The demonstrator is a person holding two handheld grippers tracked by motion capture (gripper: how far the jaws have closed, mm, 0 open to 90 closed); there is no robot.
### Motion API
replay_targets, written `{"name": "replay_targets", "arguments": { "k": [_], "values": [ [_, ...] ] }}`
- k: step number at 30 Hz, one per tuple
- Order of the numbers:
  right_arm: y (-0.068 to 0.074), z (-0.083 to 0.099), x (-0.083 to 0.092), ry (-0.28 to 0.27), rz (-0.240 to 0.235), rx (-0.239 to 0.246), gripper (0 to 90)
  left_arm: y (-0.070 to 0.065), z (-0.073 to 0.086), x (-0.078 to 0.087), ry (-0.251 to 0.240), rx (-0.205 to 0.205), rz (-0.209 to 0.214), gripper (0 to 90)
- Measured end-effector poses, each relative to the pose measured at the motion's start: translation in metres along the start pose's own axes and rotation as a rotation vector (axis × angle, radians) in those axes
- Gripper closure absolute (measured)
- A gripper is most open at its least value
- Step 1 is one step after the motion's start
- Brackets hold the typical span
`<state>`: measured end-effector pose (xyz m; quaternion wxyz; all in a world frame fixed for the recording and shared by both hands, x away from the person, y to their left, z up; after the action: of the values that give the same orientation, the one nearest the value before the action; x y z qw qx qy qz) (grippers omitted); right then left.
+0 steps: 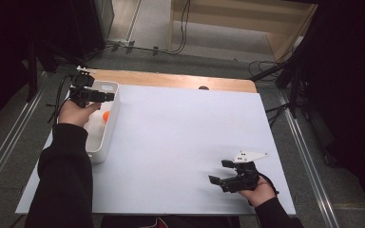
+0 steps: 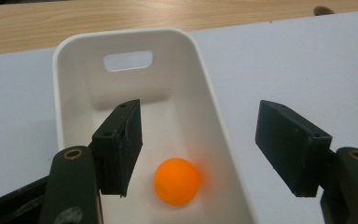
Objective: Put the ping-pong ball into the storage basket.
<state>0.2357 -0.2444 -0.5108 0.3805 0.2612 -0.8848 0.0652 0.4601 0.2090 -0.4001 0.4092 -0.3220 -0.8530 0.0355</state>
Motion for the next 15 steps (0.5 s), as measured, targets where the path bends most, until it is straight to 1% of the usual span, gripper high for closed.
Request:
{"name": "replay_targets", "arguments": {
  "k": [4,6,8,12,15],
  "values": [
    [0.0,0.0,0.0,-0.001,-0.001,0.0,12.9,-0.009,-0.003,0.003,-0.018,-0.024,0.029,31.6],
    [0.0,0.0,0.0,0.0,-0.001,0.0,12.9,-0.014,-0.005,0.003,-0.017,-0.037,0.042,28.4],
    [0.0,0.0,0.0,-0.001,-0.001,0.001,12.9,-0.019,-0.005,0.002,-0.016,-0.052,0.051,28.4],
    [0.0,0.001,0.001,-0.005,0.001,0.004,12.9,-0.027,-0.006,-0.002,-0.012,-0.073,0.085,28.3],
    [0.0,0.001,0.001,-0.002,-0.001,0.001,12.9,-0.032,-0.006,-0.006,-0.003,-0.091,0.09,28.3]
  ]
}}
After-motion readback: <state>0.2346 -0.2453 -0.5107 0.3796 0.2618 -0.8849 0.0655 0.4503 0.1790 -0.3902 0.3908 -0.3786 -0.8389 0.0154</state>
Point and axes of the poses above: each handheld gripper's, and its own axes: x roughly backward along the jaws, z roughly out of its underside, y roughly to its left, the point moved 2 cm from there along -x, roughly forward along the jaws, and after that the axes turned 15 degrees about z, right-handed, at the moved point
